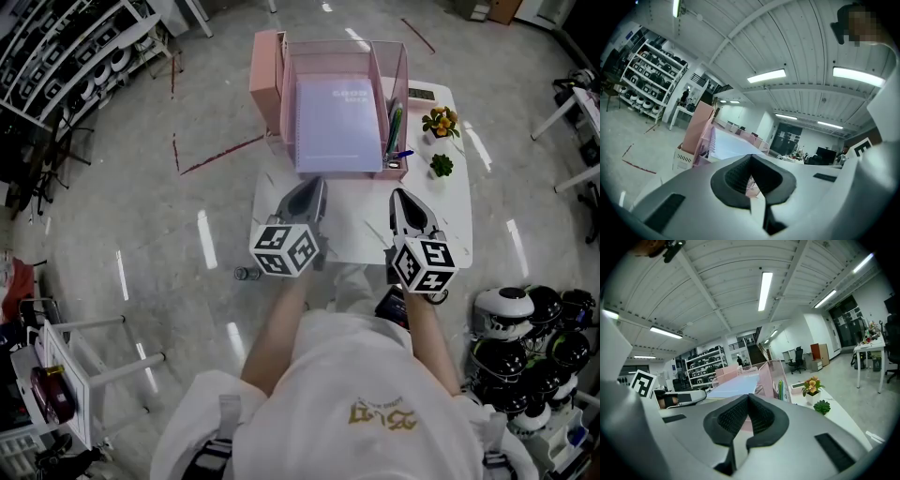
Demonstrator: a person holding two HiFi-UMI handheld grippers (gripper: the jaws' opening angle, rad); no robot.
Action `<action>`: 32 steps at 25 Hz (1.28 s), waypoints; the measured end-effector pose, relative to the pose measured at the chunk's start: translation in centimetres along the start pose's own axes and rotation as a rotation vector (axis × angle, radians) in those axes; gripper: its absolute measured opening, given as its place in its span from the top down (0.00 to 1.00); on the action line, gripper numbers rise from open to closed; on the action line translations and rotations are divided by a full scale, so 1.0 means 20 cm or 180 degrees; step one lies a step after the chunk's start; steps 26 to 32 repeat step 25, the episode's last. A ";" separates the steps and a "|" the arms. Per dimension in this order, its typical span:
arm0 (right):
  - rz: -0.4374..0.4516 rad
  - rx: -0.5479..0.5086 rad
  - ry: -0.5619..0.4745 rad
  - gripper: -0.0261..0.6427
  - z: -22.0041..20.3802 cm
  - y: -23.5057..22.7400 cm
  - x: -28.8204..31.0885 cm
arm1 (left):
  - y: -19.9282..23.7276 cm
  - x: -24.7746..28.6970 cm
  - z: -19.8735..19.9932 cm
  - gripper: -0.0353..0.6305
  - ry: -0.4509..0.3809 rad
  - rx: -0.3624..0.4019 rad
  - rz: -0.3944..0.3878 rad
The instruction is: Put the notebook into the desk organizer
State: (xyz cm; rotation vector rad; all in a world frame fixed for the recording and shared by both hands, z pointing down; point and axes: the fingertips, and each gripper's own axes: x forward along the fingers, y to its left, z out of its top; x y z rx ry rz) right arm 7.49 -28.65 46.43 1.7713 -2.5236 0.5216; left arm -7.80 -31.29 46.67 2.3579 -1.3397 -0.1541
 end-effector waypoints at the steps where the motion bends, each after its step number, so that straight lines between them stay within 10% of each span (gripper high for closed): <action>1: -0.0001 -0.0010 0.0001 0.94 0.00 0.00 0.00 | 0.00 0.00 0.00 0.92 0.0003 0.0001 -0.0007; 32: -0.0047 -0.0022 0.0008 0.94 0.01 -0.03 0.01 | -0.03 0.05 -0.03 0.92 0.0059 0.0016 -0.0089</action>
